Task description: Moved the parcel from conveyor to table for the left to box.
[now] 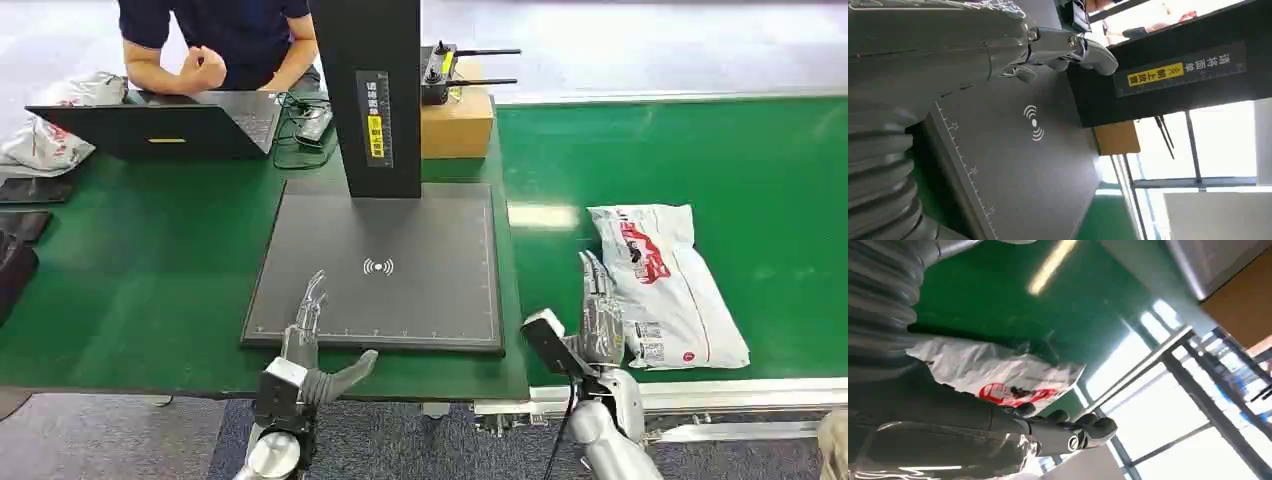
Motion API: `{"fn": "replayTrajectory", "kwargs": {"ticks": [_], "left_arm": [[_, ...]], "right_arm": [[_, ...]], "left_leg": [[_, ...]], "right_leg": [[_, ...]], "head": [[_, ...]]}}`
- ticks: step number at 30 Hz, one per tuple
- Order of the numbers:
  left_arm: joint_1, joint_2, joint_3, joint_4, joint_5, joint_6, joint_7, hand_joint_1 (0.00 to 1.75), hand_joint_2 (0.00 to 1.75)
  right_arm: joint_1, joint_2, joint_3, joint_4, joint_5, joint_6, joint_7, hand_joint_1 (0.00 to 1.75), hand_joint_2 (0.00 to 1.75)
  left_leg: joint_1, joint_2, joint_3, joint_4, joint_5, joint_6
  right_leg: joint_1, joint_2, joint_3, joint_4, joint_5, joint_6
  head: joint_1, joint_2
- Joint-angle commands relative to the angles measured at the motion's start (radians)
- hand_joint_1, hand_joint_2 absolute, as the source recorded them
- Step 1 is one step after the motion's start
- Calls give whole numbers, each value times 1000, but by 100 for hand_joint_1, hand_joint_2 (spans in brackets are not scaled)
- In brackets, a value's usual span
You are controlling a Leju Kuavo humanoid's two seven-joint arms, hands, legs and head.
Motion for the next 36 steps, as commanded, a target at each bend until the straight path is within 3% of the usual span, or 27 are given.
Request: {"fn": "replayTrajectory", "kwargs": {"ticks": [1,10,21,36], "left_arm": [[-22,18,-10,4,-3,-7,5,0,175],[-9,18,-12,-6,0,15,5,0,175],[-9,22,-15,-11,8,23,5,0,175],[6,24,-4,-19,6,30,5,0,175]], "right_arm": [[-189,-50,-92,331,-20,-20,-25,0,175],[-341,-71,-135,550,-37,-62,-48,0,175],[-385,-120,-173,643,-32,-137,-30,0,175],[-392,-155,-226,741,-12,-84,79,0,175]], "left_leg": [[0,0,1,-1,0,-2],[0,0,2,-1,1,-3],[0,-1,2,-1,0,-3],[0,-1,2,-1,0,-3]], "right_leg": [[0,0,1,-1,0,1],[0,1,2,-1,1,2],[0,0,2,-1,1,2],[0,0,2,-1,0,2]], "head": [[0,0],[0,0],[0,0],[0,0]]}}
